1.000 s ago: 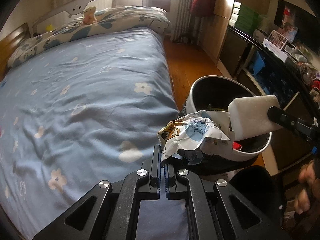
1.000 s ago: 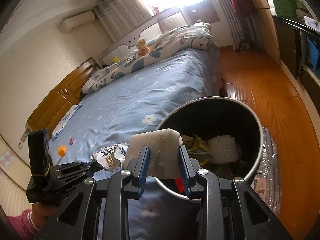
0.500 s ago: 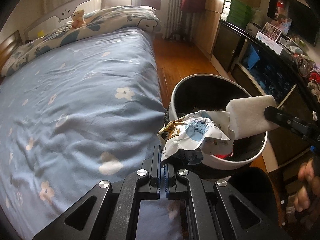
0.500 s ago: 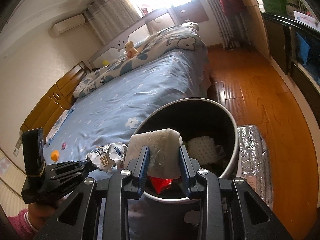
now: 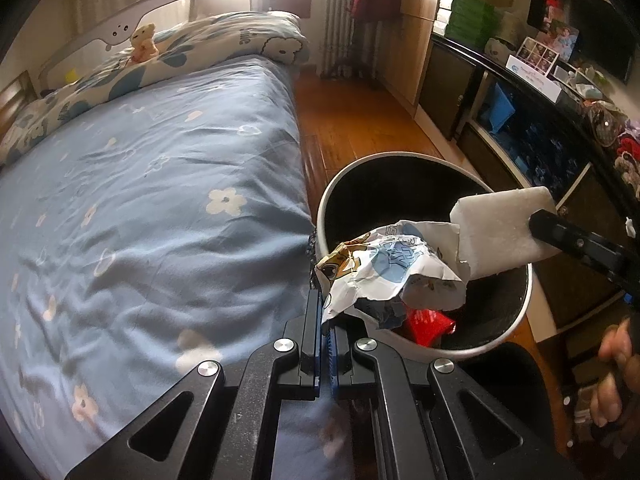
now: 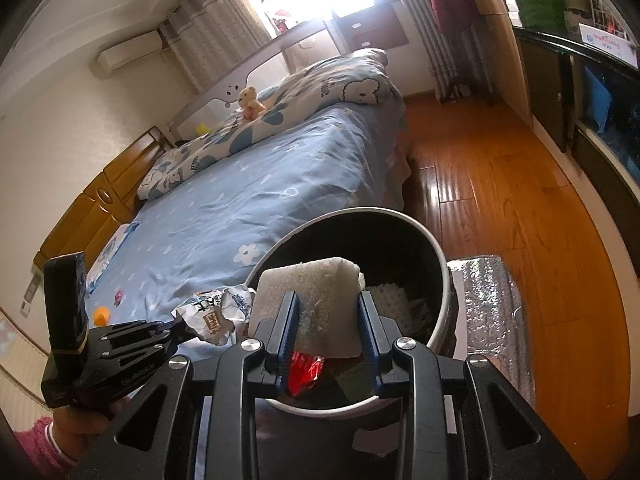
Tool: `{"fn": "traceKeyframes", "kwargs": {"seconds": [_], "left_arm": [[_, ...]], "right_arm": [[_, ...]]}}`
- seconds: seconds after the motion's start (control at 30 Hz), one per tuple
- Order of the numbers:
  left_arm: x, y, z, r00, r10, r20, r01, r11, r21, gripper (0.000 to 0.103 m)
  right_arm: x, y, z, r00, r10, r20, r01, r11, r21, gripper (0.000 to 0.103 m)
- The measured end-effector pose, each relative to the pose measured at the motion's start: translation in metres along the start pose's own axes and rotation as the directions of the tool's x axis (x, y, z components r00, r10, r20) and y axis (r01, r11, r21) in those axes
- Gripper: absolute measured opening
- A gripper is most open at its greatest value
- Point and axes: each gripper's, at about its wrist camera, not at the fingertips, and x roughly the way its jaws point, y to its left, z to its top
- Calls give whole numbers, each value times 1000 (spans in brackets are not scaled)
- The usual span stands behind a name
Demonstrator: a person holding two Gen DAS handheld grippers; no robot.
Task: Collect trash
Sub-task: 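Hold the foil wrapper and white block above the bin opening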
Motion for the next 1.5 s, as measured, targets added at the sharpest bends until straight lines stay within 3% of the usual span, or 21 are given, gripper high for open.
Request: {"fn": "traceKeyframes", "kwargs": {"seconds": [1.5], "left_arm": [[27, -21, 29, 999, 27, -35, -26, 999, 37, 1]], "right_arm": [[7, -9, 22, 997, -75, -1, 75, 997, -28, 30]]}}
